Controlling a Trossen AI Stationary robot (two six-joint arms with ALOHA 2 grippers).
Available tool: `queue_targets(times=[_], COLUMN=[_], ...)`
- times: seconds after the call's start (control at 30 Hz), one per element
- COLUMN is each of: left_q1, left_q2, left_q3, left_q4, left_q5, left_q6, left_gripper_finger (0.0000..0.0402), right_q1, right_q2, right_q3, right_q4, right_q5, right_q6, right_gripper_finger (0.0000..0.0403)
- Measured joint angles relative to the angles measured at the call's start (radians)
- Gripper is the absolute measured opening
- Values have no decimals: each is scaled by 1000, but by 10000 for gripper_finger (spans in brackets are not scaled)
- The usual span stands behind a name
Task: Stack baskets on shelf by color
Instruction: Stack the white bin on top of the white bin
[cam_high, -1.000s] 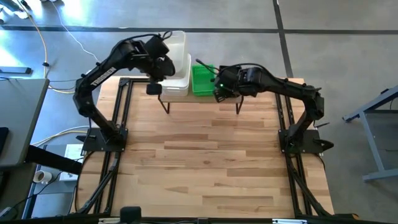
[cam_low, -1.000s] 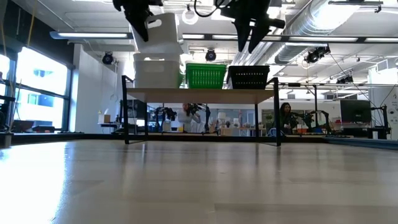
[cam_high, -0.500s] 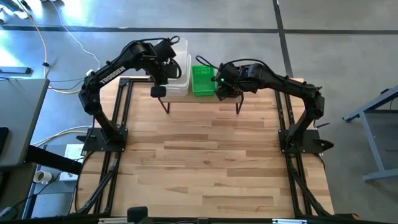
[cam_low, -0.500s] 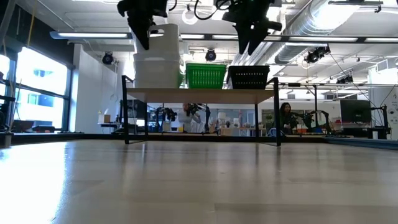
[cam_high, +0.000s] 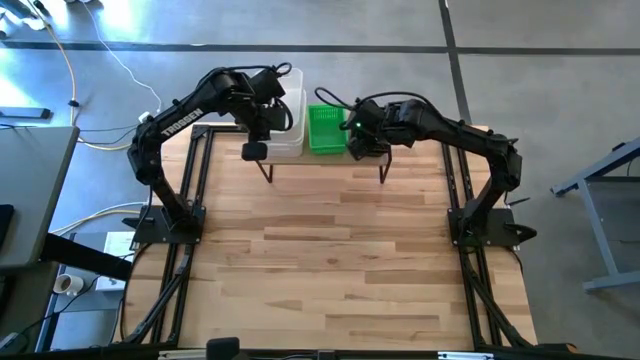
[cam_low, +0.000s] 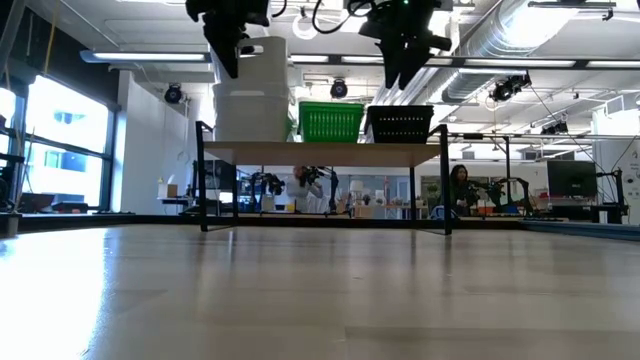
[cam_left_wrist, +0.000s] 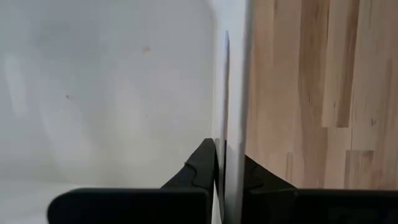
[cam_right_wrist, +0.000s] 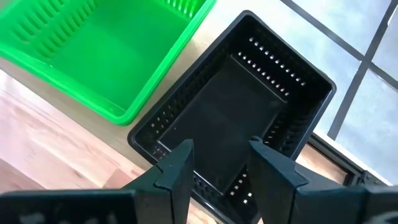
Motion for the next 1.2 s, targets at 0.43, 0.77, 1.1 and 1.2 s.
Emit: queue_targets(times=[0.43,0.77,1.1,1.2], left_q1=[0,0,-1,-1], left_q2=[0,0,0,0], left_q3=[0,0,0,0], left_q4=[-10,8,31,34], left_q5=[0,-62,-66,-69], left_q6=[-21,-39,-43,-60], left_gripper_finger=[0,31,82,98], right_q1=[0,0,0,0], right_q2=[0,0,0,0], right_q3=[0,0,0,0], right_q4=[-14,-14,-14,-14], right_q5=[-13,-20,-23,-23], right_q6=[0,9,11,11], right_gripper_finger=[133,133,133,133])
